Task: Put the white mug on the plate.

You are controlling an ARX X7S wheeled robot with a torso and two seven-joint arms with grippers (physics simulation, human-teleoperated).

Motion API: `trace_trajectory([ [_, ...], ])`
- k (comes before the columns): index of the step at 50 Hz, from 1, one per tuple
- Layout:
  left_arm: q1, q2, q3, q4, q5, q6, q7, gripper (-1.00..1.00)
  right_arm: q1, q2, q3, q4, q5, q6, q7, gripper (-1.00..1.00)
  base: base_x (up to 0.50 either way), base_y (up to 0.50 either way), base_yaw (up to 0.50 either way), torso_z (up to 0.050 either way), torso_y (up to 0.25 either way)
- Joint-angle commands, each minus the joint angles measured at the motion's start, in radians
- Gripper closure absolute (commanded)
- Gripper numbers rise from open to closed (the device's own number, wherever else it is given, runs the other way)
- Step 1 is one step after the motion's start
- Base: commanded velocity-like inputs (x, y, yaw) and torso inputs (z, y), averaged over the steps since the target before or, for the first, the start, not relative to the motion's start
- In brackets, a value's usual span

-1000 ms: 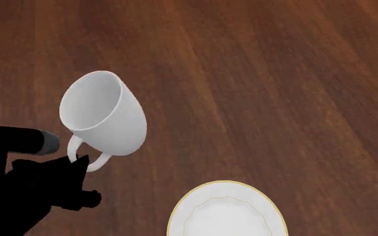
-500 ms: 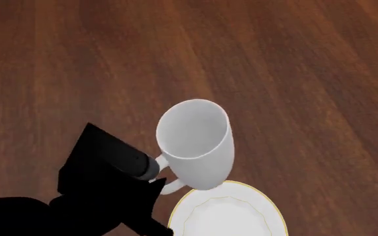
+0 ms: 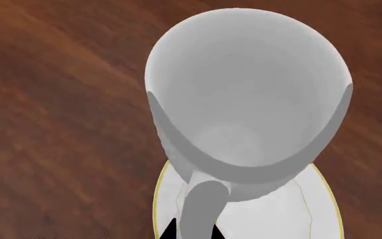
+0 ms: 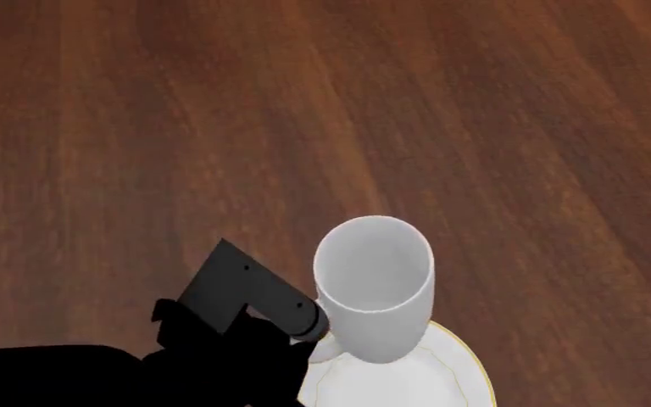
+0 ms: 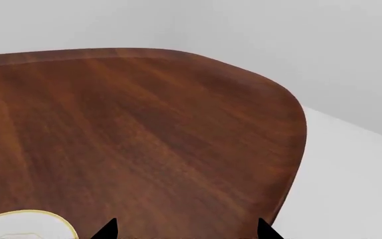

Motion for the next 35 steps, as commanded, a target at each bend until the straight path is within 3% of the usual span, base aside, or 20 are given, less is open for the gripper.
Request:
trace_trajectory([
  [1,0.007,-0.001,0.042,-0.031,0.024,0.034,0.022,1.0,-0.004,-0.002,-0.002,0.0,0.0,-0.004,0.001,-1.0,0.0,0.0,0.0,0.0,0.0],
  [35,0.062,-0.023,0.066,-0.066,0.007,0.109,0.095,1.0,0.013,-0.002,-0.017,0.017,-0.001,-0.007,-0.008,-1.0,0.0,0.0,0.0,0.0,0.0],
])
